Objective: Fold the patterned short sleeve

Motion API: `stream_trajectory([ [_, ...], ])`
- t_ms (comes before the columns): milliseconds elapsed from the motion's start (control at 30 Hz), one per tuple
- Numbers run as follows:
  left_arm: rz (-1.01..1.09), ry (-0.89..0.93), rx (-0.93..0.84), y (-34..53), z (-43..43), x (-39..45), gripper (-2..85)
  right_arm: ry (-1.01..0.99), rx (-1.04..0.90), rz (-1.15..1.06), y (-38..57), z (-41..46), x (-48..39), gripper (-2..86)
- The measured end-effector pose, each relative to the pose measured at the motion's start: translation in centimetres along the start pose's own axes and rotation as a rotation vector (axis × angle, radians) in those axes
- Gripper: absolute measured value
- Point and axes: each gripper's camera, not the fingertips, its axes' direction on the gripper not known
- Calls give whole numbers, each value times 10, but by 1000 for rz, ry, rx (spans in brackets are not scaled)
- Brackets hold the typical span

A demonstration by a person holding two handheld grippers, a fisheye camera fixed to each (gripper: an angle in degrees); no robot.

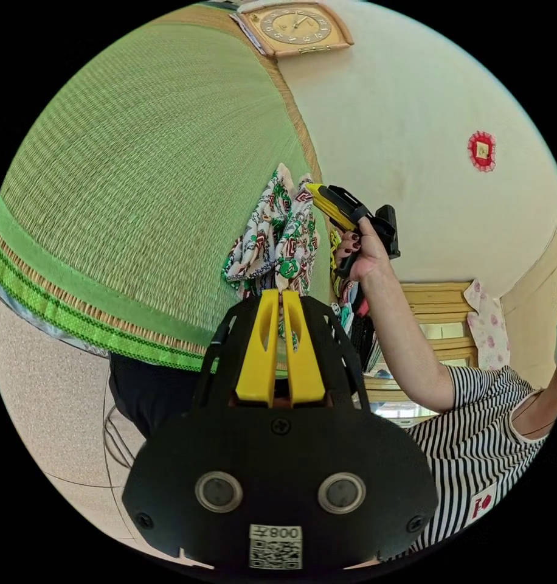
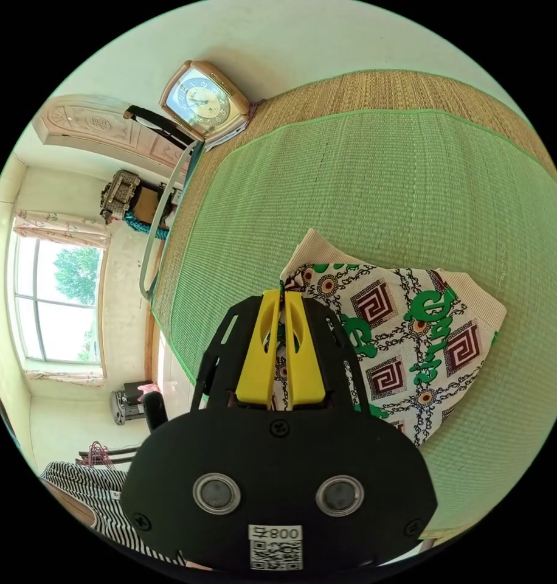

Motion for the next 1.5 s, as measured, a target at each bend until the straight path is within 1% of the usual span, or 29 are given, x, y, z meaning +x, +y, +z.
stream_trajectory([
  [167, -76, 39, -2, -12, -31, -21, 8, 31, -45, 0, -13, 38, -3, 13],
  [333, -98, 92, -6, -19, -56, -31, 9, 76, -87, -6, -21, 74, -3, 20],
  [533, -82, 113, -15, -18, -87, -31, 8, 36, -98, -57, -24, 91, -10, 23],
  [633, -40, 81, -12, -15, -103, -22, 5, 35, -88, -106, -21, 90, -15, 19],
  [767, 86, 12, -19, -17, -114, 2, 3, 74, -69, -135, -12, 89, -13, 14],
  [833, 135, -35, -34, -21, -111, 11, 3, 99, -98, -134, -9, 100, -7, 9],
  [933, 168, -156, -51, -28, -102, 12, 3, 151, -145, -136, -9, 121, 2, 3],
  [967, 148, -216, -82, -30, -97, 8, 3, 134, -133, -143, -8, 121, 3, 3],
  [1000, 119, -216, -105, -31, -94, 5, 3, 107, -142, -129, -10, 122, 7, 2],
  [1067, 130, -168, -76, -29, -99, 7, 3, 110, -141, -125, -9, 118, 7, 1],
  [1167, 144, -221, -86, -24, -102, 12, 3, 99, -77, -192, 2, 105, -4, 1],
  [1233, 127, -230, -102, -23, -99, 9, 3, 101, -147, -195, 4, 120, 2, 1],
  [1267, 112, -201, -101, -22, -99, 8, 3, 110, -173, -180, 4, 126, 6, 1],
  [1333, 125, -179, -75, -19, -103, 13, 4, 21, -149, -165, 8, 120, 13, 1],
  [1400, 163, -221, -45, -13, -108, 25, 5, 2, -121, -201, 17, 108, 9, 1],
  [1500, 176, -265, -34, -9, -108, 30, 11, -4, -139, -261, 50, 100, 2, 1],
])
